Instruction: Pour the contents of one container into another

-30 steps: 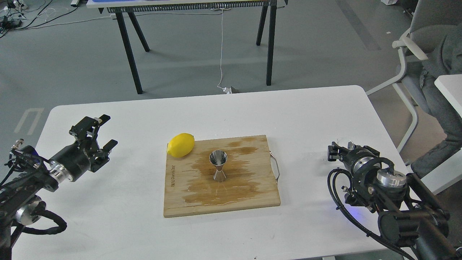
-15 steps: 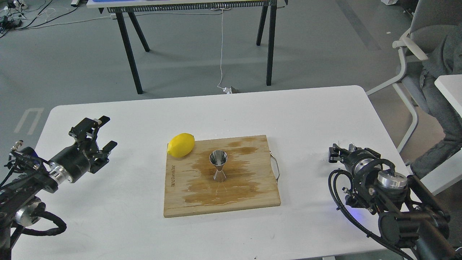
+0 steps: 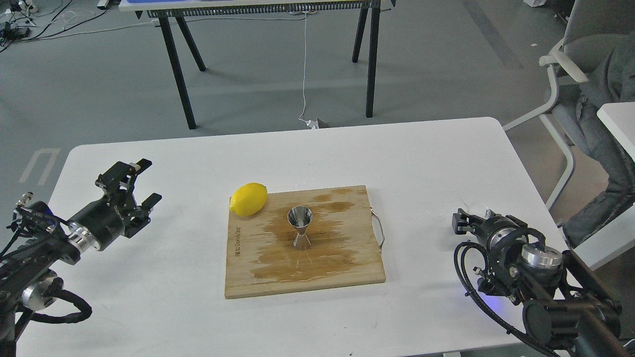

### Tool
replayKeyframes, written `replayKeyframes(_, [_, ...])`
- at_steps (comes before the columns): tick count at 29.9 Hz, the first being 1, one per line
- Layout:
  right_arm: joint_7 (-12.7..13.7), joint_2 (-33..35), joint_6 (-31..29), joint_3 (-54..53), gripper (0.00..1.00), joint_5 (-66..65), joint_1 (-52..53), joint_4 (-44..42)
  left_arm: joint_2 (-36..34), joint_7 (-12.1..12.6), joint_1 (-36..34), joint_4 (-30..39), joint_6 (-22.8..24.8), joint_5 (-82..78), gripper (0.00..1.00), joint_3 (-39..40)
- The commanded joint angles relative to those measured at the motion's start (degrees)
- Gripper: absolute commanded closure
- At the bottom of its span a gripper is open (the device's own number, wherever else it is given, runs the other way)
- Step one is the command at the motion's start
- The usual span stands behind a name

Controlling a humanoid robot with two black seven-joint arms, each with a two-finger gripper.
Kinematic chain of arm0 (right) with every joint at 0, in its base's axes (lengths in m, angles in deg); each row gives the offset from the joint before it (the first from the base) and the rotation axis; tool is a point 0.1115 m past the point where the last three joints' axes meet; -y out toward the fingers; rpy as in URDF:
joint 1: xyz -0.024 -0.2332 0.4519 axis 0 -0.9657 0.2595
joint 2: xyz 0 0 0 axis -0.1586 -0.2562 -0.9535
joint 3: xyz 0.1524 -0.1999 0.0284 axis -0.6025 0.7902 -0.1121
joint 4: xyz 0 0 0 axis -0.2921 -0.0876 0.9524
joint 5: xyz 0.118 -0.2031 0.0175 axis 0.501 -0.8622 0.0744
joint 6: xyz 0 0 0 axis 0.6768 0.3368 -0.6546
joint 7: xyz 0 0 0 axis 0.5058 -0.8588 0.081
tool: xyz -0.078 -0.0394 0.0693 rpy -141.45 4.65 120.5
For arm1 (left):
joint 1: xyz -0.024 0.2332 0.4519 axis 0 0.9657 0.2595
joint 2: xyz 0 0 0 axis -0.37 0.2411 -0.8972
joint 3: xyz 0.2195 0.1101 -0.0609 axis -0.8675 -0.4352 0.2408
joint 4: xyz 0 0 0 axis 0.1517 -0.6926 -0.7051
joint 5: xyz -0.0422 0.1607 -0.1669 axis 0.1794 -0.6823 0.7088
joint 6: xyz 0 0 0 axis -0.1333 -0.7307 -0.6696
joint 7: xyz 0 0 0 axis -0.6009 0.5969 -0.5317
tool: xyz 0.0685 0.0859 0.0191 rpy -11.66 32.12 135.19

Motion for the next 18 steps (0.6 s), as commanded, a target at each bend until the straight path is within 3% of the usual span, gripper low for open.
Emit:
replayKeyframes(1, [-0.01,0.00,-0.09,-0.65,0.16,0.12,-0.21,0.12,0.00,0.00,0.00,0.00,0.00,0.00,0.01,0.00])
replayKeyframes(4, [-0.01,0.00,-0.09,-0.74,0.06,0.12,-0.38,0.38,0.08,0.00,0.00,0.00,0.00,0.00,0.01,0.00])
replayKeyframes(18, [-0.01,0.00,-0.18,-2.24,0.04,0.12,0.49,1.08,0.35,0.00,0.00,0.00,0.00,0.00,0.01,0.00])
